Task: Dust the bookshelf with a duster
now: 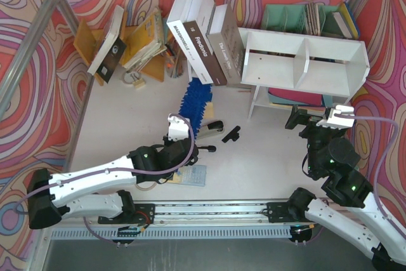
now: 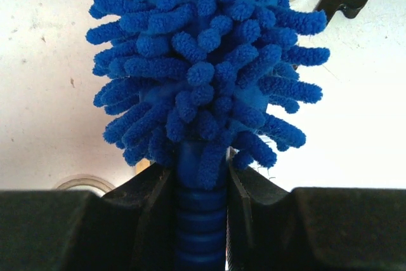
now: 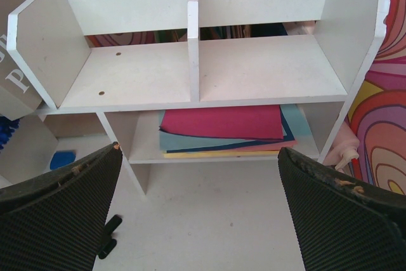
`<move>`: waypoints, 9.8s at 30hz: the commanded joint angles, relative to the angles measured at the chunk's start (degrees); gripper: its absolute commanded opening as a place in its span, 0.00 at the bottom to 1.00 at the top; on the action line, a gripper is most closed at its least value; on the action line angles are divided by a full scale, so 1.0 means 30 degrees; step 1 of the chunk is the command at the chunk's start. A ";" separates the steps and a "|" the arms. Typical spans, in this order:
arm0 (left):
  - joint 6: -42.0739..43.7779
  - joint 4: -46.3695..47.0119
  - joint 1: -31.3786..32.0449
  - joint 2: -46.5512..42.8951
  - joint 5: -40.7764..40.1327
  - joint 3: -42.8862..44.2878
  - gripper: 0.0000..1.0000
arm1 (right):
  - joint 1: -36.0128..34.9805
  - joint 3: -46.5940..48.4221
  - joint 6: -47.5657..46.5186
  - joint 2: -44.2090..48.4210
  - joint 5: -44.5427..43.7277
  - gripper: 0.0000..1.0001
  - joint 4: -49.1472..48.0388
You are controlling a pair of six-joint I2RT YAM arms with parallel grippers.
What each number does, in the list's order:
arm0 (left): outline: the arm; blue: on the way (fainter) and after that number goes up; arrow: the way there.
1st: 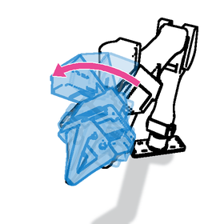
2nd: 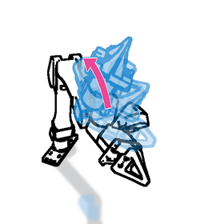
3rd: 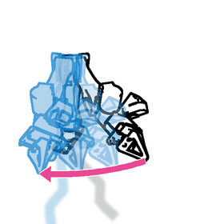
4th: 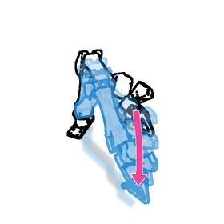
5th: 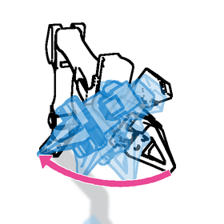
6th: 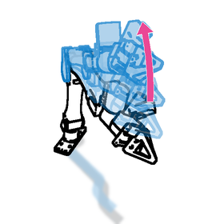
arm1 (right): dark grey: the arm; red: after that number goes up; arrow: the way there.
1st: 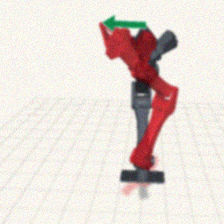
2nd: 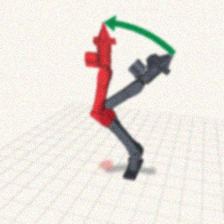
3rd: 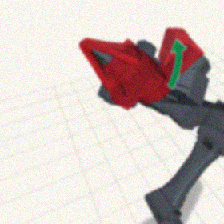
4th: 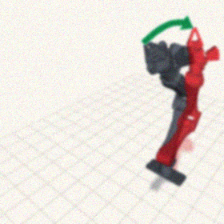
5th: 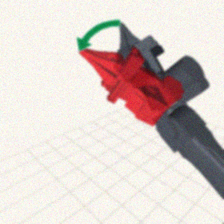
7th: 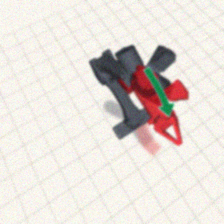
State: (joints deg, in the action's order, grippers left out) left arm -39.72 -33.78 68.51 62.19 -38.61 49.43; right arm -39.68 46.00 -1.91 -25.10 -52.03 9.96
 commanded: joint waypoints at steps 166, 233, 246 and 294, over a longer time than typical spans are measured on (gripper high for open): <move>-0.1814 0.3097 -0.3146 -0.4434 0.2150 -0.1243 0.00 | 0.0043 -0.0025 0.0050 -0.0560 0.0117 0.99 -0.0193; -0.0701 0.4150 0.0413 0.6777 0.7752 0.5226 0.00 | 0.0040 -0.0097 -0.0008 -0.0039 0.0205 0.99 -0.0213; 0.0091 0.2743 0.0424 0.8808 0.9742 0.3615 0.00 | 0.0044 -0.0071 -0.0007 -0.0124 0.0212 0.99 -0.0213; 0.0582 0.1388 0.0380 0.4629 0.5082 0.3802 0.00 | 0.0036 -0.0096 -0.0095 -0.0260 0.0176 0.99 -0.0342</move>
State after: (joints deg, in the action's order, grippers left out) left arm -41.08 -30.46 69.45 82.50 -17.32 60.86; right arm -39.68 46.00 -1.72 -25.69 -51.13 10.04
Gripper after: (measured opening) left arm 0.343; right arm 0.987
